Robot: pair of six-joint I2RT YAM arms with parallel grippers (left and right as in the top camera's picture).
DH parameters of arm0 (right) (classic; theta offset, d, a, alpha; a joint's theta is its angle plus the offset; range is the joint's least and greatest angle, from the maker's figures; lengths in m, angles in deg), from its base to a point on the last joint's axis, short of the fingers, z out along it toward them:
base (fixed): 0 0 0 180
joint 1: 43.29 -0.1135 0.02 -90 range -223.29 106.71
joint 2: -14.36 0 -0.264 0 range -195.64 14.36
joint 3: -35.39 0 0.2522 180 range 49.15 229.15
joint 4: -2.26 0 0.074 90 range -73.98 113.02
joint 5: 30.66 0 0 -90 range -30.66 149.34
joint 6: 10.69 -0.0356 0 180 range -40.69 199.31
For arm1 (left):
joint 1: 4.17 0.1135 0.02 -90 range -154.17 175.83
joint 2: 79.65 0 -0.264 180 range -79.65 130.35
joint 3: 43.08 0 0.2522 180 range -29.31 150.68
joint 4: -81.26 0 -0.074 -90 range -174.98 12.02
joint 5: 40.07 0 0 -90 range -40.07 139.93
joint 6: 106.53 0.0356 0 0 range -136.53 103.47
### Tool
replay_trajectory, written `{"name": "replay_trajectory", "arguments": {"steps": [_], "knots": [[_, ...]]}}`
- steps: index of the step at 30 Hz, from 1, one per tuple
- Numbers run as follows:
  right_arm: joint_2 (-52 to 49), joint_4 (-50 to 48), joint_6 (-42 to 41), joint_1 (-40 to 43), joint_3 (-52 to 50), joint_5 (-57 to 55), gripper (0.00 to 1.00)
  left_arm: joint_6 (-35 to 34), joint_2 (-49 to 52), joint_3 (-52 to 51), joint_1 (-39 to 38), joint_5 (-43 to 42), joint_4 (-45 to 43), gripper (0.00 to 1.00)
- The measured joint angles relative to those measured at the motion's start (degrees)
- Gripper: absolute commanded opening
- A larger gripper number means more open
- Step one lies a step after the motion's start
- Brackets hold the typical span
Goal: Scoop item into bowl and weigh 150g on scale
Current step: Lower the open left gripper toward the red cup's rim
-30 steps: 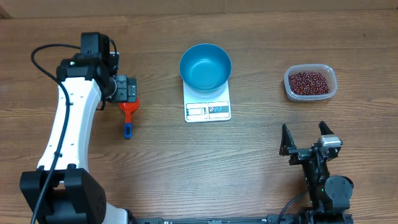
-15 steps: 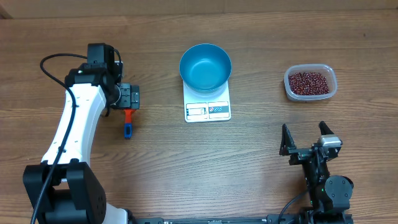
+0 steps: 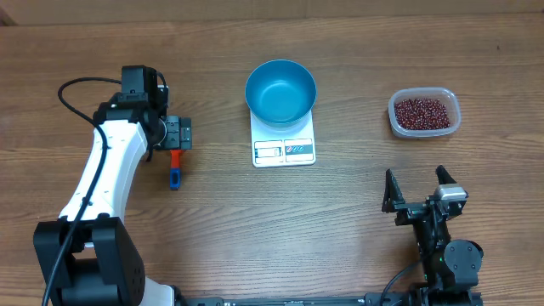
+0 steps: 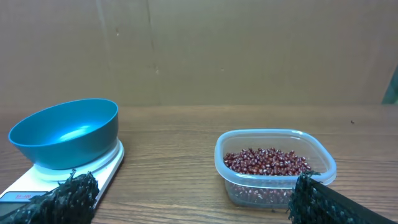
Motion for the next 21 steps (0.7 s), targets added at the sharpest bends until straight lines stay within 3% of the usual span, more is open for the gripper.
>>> {"name": "replay_trajectory", "arguments": {"steps": [21], "knots": [[0.0,0.0,0.0,0.0,0.0,0.0,1.0,0.0,0.0,-0.5,0.3,-1.9,-2.4,0.99]]}}
